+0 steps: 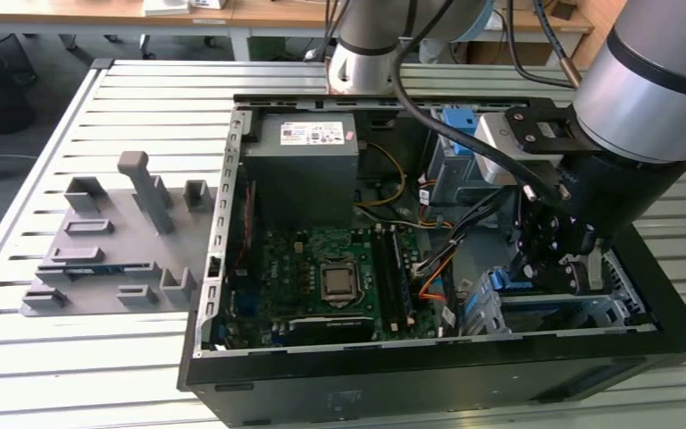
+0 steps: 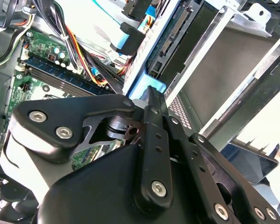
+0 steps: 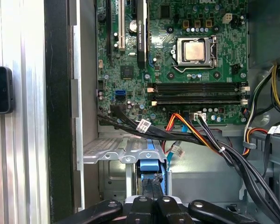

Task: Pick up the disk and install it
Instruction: 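Insert the first disk wire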

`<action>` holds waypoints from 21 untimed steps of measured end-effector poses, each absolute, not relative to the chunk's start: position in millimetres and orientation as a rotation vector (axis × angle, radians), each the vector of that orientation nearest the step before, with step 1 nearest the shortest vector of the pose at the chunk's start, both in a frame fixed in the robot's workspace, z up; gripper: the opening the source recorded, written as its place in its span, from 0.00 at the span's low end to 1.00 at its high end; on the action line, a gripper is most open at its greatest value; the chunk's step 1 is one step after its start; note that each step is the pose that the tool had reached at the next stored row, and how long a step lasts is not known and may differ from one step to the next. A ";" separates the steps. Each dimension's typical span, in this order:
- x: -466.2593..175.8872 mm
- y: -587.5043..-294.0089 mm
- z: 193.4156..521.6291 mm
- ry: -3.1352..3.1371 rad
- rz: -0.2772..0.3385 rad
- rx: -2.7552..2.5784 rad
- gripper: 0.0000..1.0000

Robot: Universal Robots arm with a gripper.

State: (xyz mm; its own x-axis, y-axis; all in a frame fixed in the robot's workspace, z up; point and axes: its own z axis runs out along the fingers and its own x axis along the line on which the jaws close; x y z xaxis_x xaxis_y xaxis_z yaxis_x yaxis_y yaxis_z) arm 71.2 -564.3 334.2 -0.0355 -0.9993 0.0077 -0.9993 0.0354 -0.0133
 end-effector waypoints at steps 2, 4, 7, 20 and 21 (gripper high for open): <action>73.6 -564.3 334.2 2.258 -0.023 -2.179 0.11; 76.9 -564.3 334.2 2.258 -0.023 -2.179 0.11; 80.5 -564.3 334.1 2.257 -0.023 -2.179 0.11; 80.8 -564.4 341.3 2.257 -0.023 -2.179 0.11; 81.4 -564.3 341.4 2.257 -0.023 -2.179 0.11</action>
